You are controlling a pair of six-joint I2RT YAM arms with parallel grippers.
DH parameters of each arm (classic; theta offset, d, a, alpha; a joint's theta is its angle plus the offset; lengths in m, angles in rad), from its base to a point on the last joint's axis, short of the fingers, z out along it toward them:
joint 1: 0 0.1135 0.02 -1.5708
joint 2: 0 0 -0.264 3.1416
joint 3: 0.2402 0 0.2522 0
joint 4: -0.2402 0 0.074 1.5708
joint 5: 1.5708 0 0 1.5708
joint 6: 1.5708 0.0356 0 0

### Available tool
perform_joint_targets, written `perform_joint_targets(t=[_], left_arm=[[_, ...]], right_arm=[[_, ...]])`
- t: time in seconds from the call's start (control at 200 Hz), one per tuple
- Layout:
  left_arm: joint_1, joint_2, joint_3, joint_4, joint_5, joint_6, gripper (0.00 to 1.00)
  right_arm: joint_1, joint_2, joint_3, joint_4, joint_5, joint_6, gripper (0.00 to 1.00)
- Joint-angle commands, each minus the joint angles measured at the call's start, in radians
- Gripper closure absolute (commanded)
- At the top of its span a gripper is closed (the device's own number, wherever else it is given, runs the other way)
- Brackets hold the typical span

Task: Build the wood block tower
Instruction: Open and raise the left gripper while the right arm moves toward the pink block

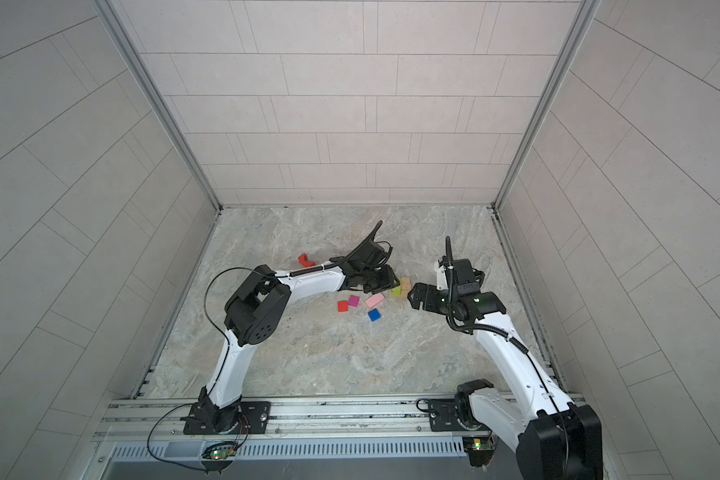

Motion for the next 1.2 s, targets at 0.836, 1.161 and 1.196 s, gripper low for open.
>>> perform_joint_targets(t=[0.836,1.161,1.196], left_arm=[[0.170,-0.446,-0.426,-0.029,0.010,0.143,0.47],[0.251,-0.637,-0.456,-0.235,0.016,0.249,0.39],[0.267,-0.662,-0.456,-0.266,0.020,0.266,0.38]], right_arm=[[0.312,0.179,0.067,0.103,0.168,0.225,0.14],[0.410,0.343,0.157,0.104,0.247,0.334,0.17],[0.416,0.362,0.162,0.108,0.254,0.349,0.17]])
